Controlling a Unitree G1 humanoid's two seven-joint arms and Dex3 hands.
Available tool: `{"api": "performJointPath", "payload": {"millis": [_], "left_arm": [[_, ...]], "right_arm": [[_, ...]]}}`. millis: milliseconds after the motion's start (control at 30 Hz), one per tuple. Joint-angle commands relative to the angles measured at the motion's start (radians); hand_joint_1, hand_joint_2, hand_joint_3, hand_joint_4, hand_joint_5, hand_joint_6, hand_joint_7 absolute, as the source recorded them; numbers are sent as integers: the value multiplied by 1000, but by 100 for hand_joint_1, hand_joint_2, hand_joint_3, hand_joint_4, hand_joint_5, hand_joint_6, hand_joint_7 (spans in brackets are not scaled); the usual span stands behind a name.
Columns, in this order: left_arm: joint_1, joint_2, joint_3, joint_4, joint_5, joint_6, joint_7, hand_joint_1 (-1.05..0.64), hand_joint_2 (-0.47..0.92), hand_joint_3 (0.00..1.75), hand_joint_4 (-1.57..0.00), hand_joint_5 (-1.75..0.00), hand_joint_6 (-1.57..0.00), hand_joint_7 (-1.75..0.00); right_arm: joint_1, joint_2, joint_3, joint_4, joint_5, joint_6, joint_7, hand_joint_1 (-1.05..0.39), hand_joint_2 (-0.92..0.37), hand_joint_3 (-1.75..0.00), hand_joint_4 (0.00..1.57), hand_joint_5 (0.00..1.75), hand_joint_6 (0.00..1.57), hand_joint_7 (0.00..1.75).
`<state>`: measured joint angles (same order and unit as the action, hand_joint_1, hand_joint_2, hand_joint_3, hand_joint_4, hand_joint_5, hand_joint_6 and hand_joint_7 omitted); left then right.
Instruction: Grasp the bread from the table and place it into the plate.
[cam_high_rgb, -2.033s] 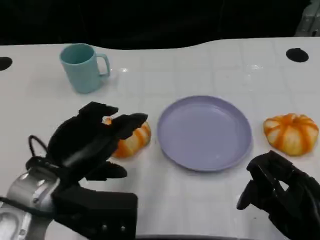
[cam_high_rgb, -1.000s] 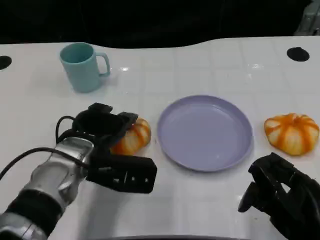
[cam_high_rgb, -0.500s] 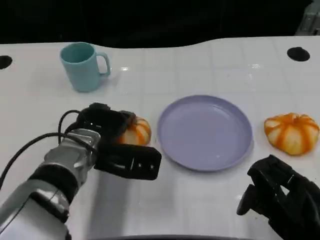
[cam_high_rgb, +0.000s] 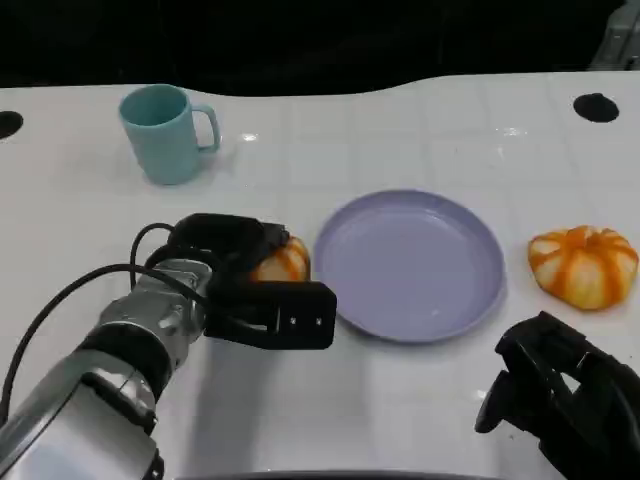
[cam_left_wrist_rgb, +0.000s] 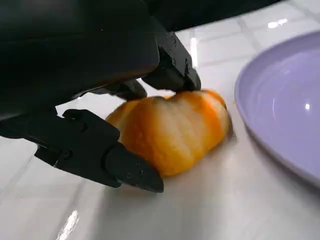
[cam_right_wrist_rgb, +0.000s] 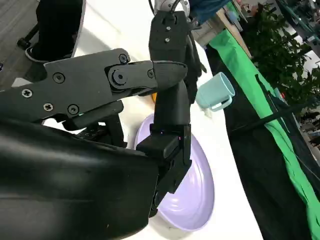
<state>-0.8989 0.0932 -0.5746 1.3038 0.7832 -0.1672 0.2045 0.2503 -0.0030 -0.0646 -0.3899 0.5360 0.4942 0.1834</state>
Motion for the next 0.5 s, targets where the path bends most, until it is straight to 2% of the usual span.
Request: {"api": "performJointPath", "payload": {"millis": [33, 100, 167, 233, 267, 333, 400, 433, 467, 500], "left_arm": [[19, 24, -2, 14, -7, -29, 90, -21, 92, 25, -84, -170, -67, -161], [21, 27, -8, 14, -4, -30, 123, -21, 92, 27, -83, -173, -62, -169], [21, 30, -10, 12, -5, -30, 146, -23, 92, 27, -82, -174, -66, -140], [21, 31, -10, 12, -9, -30, 157, -27, 92, 14, -80, -175, -88, -68], [21, 32, -10, 12, -9, -30, 160, -27, 92, 13, -80, -175, -92, -56], [21, 32, -10, 12, -10, -31, 161, -28, 92, 11, -80, -175, -96, -46], [17, 38, -3, 10, -15, -20, 171, -28, 92, 11, -80, -175, -97, -44], [15, 43, 3, 8, -19, -12, 179, -22, 92, 16, -79, -175, -83, -96], [13, 46, 7, 6, -22, -6, 184, -20, 92, 16, -79, -175, -75, -121], [12, 47, 8, 6, -24, -3, 186, -19, 92, 17, -79, -175, -71, -133]], "right_arm": [[6, -12, -10, -18, 4, -2, -1, -51, -92, -24, 63, 175, 54, 155], [4, -15, -12, -14, 4, -4, 4, -50, -92, -24, 63, 175, 54, 154], [2, -16, -15, -8, 5, -9, 10, -50, -92, -25, 62, 175, 53, 154], [0, -15, -18, -4, 6, -11, 12, -50, -92, -25, 62, 175, 53, 154], [0, -15, -19, -3, 6, -11, 13, -50, -92, -25, 63, 175, 53, 154], [0, -14, -19, -3, 6, -11, 14, -50, -92, -25, 63, 175, 53, 154], [-1, -14, -20, 2, 6, -15, 18, -50, -92, -25, 63, 175, 53, 154], [-2, -14, -21, 5, 6, -18, 21, -50, -92, -23, 63, 175, 53, 153], [-2, -13, -21, 8, 6, -20, 24, -50, -92, -23, 63, 175, 54, 153], [-2, -13, -22, 9, 5, -22, 25, -50, -92, -23, 63, 175, 54, 153]]}}
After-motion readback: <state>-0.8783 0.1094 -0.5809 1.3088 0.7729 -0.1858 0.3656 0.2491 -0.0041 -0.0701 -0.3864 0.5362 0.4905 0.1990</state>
